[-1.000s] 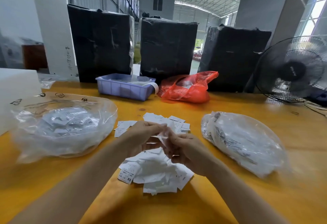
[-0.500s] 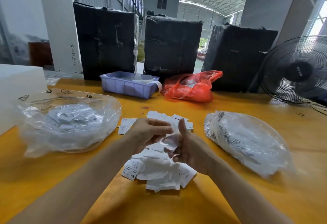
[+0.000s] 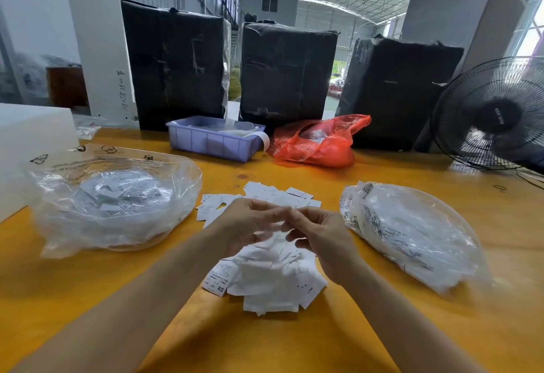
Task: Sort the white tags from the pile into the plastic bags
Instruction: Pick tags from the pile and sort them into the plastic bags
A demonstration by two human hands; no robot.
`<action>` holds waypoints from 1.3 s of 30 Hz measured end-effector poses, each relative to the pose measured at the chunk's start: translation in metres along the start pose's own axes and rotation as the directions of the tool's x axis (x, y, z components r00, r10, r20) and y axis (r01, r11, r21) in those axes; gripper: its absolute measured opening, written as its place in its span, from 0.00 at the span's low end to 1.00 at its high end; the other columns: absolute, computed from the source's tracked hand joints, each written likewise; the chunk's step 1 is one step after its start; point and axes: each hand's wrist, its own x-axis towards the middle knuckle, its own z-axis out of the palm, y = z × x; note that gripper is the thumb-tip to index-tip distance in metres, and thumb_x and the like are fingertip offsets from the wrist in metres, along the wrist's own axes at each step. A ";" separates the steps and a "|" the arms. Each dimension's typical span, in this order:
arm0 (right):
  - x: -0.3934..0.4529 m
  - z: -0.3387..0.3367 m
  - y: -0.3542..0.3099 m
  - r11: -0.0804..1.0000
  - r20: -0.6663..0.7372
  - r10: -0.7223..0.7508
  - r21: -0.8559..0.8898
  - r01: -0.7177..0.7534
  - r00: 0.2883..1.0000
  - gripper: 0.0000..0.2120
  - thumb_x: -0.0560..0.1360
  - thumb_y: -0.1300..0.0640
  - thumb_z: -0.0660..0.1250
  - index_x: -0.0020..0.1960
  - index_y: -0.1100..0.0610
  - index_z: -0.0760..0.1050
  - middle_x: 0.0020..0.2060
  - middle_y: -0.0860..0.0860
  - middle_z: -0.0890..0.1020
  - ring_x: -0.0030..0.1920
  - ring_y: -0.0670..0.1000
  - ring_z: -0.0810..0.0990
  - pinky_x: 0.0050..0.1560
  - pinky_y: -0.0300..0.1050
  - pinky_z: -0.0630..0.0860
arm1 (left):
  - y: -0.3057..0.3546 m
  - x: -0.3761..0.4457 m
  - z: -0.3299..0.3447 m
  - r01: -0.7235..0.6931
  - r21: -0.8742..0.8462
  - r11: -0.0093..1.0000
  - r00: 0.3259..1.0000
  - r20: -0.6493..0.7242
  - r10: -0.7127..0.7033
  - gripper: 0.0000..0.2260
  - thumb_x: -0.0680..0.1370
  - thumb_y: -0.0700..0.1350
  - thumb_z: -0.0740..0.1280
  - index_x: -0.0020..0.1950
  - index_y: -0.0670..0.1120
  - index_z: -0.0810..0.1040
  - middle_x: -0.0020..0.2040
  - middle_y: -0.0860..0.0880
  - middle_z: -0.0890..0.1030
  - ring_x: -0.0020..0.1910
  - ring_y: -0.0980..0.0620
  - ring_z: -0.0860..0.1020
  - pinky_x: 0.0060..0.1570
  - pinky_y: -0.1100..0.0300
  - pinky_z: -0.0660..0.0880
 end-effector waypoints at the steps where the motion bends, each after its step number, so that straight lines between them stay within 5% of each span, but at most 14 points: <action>1: -0.001 0.002 0.001 0.996 0.005 -0.039 -0.085 0.039 0.999 0.09 0.76 0.57 0.67 0.41 0.60 0.80 0.33 0.52 0.83 0.30 0.46 0.79 0.31 0.36 0.73 | 0.001 0.001 -0.001 -0.023 -0.040 0.999 0.999 -0.047 0.021 0.16 0.64 0.48 0.74 0.48 0.42 0.83 0.41 0.48 0.85 0.42 0.53 0.81 0.41 0.62 0.74; 4: -0.005 0.010 0.006 0.825 0.068 -0.227 -0.516 0.229 0.971 0.06 0.76 0.58 0.68 0.44 0.60 0.82 0.36 0.51 0.84 0.34 0.46 0.80 0.35 0.37 0.74 | 0.006 0.004 -0.011 -0.097 -0.142 0.985 0.975 -0.214 0.065 0.10 0.67 0.42 0.74 0.46 0.41 0.81 0.39 0.49 0.84 0.39 0.53 0.81 0.37 0.64 0.76; 6: -0.011 0.020 0.010 0.677 0.205 -0.311 -0.637 0.368 0.928 0.06 0.75 0.57 0.69 0.48 0.59 0.82 0.41 0.51 0.84 0.40 0.46 0.80 0.40 0.35 0.73 | 0.007 0.006 -0.019 -0.134 -0.180 0.975 0.952 -0.297 0.076 0.05 0.70 0.39 0.73 0.44 0.40 0.80 0.35 0.49 0.84 0.35 0.54 0.80 0.36 0.66 0.77; 9: -0.020 0.042 0.013 0.462 0.506 -0.334 -0.648 0.606 0.795 0.13 0.75 0.59 0.66 0.59 0.57 0.78 0.55 0.51 0.82 0.57 0.49 0.76 0.54 0.40 0.71 | 0.009 0.008 -0.029 -0.173 -0.241 0.955 0.923 -0.379 0.071 0.05 0.70 0.37 0.73 0.42 0.39 0.78 0.35 0.46 0.83 0.29 0.55 0.79 0.32 0.68 0.77; 12: -0.021 0.062 0.015 0.267 0.712 -0.169 -0.633 0.727 0.682 0.30 0.72 0.66 0.62 0.73 0.52 0.63 0.72 0.49 0.67 0.75 0.49 0.55 0.70 0.51 0.56 | 0.011 0.009 -0.033 -0.190 -0.245 0.951 0.913 -0.399 0.080 0.08 0.69 0.36 0.74 0.44 0.38 0.78 0.36 0.44 0.82 0.27 0.56 0.79 0.30 0.68 0.77; 15: -0.018 0.071 0.015 0.196 0.754 -0.046 -0.636 0.746 0.655 0.35 0.73 0.68 0.62 0.76 0.50 0.54 0.75 0.49 0.61 0.77 0.49 0.44 0.74 0.55 0.40 | 0.011 0.008 -0.034 -0.182 -0.220 0.958 0.917 -0.390 0.085 0.10 0.69 0.37 0.75 0.47 0.37 0.78 0.39 0.44 0.83 0.29 0.55 0.80 0.31 0.68 0.77; 17: -0.016 0.071 0.016 0.174 0.744 -0.072 -0.646 0.743 0.664 0.33 0.73 0.67 0.63 0.75 0.52 0.58 0.72 0.52 0.65 0.75 0.51 0.49 0.74 0.54 0.44 | 0.011 0.007 -0.033 -0.175 -0.201 0.964 0.922 -0.377 0.089 0.09 0.70 0.36 0.74 0.47 0.37 0.78 0.40 0.43 0.83 0.30 0.55 0.81 0.31 0.68 0.77; 19: -0.014 0.067 0.016 0.210 0.708 -0.179 -0.651 0.729 0.683 0.29 0.73 0.65 0.66 0.72 0.54 0.64 0.66 0.54 0.69 0.69 0.52 0.56 0.69 0.46 0.57 | 0.011 0.006 -0.030 -0.170 -0.180 0.969 0.928 -0.360 0.096 0.07 0.70 0.36 0.74 0.45 0.37 0.78 0.39 0.43 0.83 0.31 0.54 0.81 0.31 0.68 0.77; 22: -0.013 0.061 0.014 0.400 0.612 -0.306 -0.612 0.682 0.729 0.18 0.74 0.62 0.69 0.63 0.57 0.76 0.60 0.53 0.75 0.63 0.50 0.64 0.59 0.36 0.64 | 0.012 0.004 -0.027 -0.164 -0.168 0.972 0.935 -0.340 0.099 0.06 0.71 0.35 0.72 0.45 0.35 0.78 0.35 0.45 0.83 0.29 0.56 0.82 0.28 0.69 0.76; 28: -0.019 0.053 0.010 0.730 0.454 -0.344 -0.421 0.538 0.822 0.06 0.74 0.61 0.70 0.48 0.61 0.84 0.60 0.51 0.80 0.60 0.46 0.76 0.58 0.38 0.74 | 0.007 0.004 -0.026 -0.134 -0.115 0.984 0.949 -0.301 0.093 0.07 0.72 0.35 0.72 0.49 0.36 0.79 0.38 0.43 0.84 0.32 0.52 0.83 0.34 0.64 0.79; 31: -0.016 0.038 -0.005 0.894 0.316 -0.316 -0.215 0.392 0.895 0.04 0.74 0.65 0.69 0.44 0.62 0.83 0.44 0.53 0.85 0.45 0.49 0.83 0.47 0.44 0.79 | 0.004 0.006 -0.026 -0.137 -0.075 0.988 0.956 -0.271 0.112 0.03 0.73 0.36 0.71 0.45 0.38 0.81 0.34 0.45 0.84 0.33 0.49 0.81 0.38 0.61 0.78; 34: -0.009 0.012 -0.019 0.956 0.124 -0.268 -0.087 0.279 0.955 0.07 0.75 0.67 0.67 0.41 0.60 0.81 0.34 0.53 0.82 0.34 0.49 0.81 0.36 0.40 0.78 | 0.005 0.004 -0.023 -0.143 -0.021 0.990 0.964 -0.231 0.134 0.02 0.73 0.39 0.71 0.42 0.40 0.82 0.32 0.47 0.84 0.27 0.56 0.78 0.25 0.68 0.72; 39: 0.002 -0.016 -0.024 0.949 -0.079 -0.270 -0.188 0.252 0.960 0.08 0.73 0.65 0.69 0.41 0.52 0.81 0.37 0.51 0.83 0.36 0.44 0.80 0.38 0.36 0.76 | 0.009 0.002 -0.015 -0.151 0.116 0.982 0.977 -0.136 0.166 0.03 0.74 0.42 0.71 0.41 0.44 0.83 0.38 0.50 0.85 0.31 0.58 0.80 0.29 0.70 0.73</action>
